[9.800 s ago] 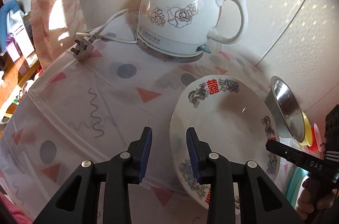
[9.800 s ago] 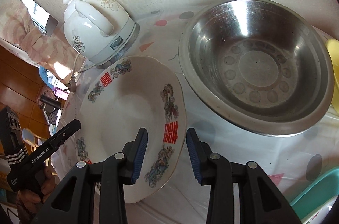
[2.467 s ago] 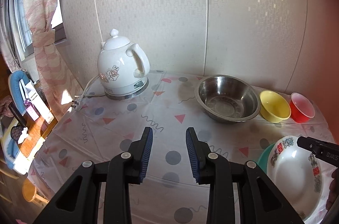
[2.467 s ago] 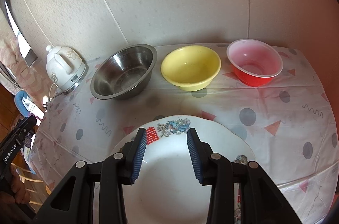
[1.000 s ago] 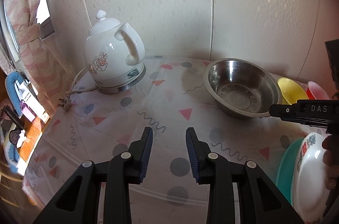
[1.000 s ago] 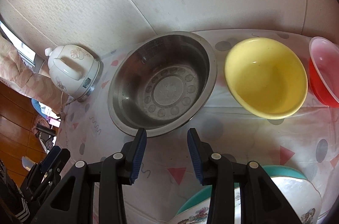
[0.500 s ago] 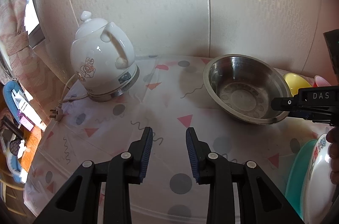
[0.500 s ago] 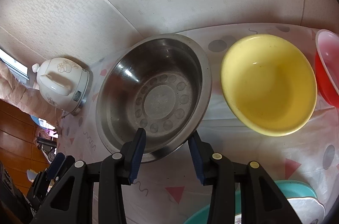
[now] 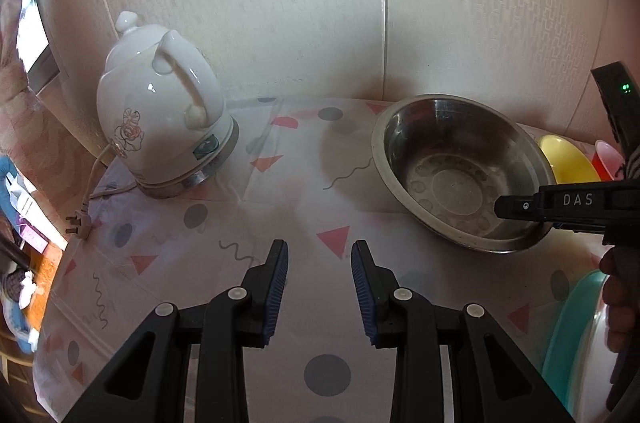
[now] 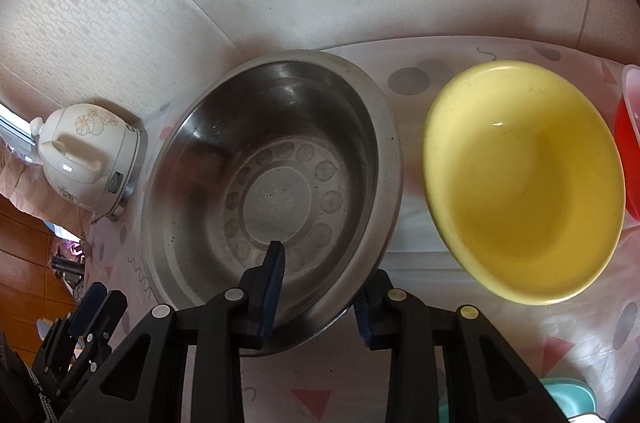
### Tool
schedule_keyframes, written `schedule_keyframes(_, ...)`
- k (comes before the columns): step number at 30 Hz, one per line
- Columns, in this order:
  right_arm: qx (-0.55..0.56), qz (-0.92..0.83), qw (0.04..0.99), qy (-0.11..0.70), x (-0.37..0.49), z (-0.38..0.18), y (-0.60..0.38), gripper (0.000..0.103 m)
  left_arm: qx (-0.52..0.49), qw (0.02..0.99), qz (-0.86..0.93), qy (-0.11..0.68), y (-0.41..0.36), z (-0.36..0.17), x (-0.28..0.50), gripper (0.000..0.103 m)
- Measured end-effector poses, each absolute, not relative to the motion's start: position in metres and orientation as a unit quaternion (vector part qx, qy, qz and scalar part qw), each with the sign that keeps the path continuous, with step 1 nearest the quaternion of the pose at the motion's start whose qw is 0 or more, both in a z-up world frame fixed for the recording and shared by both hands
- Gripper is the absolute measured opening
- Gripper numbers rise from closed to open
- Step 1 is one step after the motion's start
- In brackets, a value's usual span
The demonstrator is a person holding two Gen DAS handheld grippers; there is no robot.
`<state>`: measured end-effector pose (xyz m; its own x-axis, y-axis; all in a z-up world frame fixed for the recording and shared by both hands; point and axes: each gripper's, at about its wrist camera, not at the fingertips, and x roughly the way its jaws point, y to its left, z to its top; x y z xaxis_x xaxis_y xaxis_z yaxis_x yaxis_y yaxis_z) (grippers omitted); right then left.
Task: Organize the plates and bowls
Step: 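Move both tools to the rim of the stainless steel bowl, then close both tools on the steel bowl rim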
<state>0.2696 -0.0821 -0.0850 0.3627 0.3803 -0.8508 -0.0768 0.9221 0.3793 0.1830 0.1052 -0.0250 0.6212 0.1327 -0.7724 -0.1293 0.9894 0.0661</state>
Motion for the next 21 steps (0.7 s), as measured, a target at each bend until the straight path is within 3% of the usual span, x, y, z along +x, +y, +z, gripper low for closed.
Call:
schedule_keyframes(5, 0.122, 0.143, 0.812, 0.553, 0.274, -0.087, -0.083, 0.025, -0.037, 0.898, 0.054, 0.435, 0.113, -0.027, 0.205, 0.043)
schedule_keyframes(13, 0.135, 0.155, 0.801, 0.563, 0.280, -0.089, -0.092, 0.025, -0.124, 0.876, 0.037, 0.464, 0.133, -0.034, 0.245, 0.044)
schedule_keyframes(21, 0.135, 0.160, 0.796, 0.569, 0.284, -0.088, -0.095, 0.025, -0.154, 0.884, 0.022, 0.441, 0.138, -0.024, 0.265, 0.050)
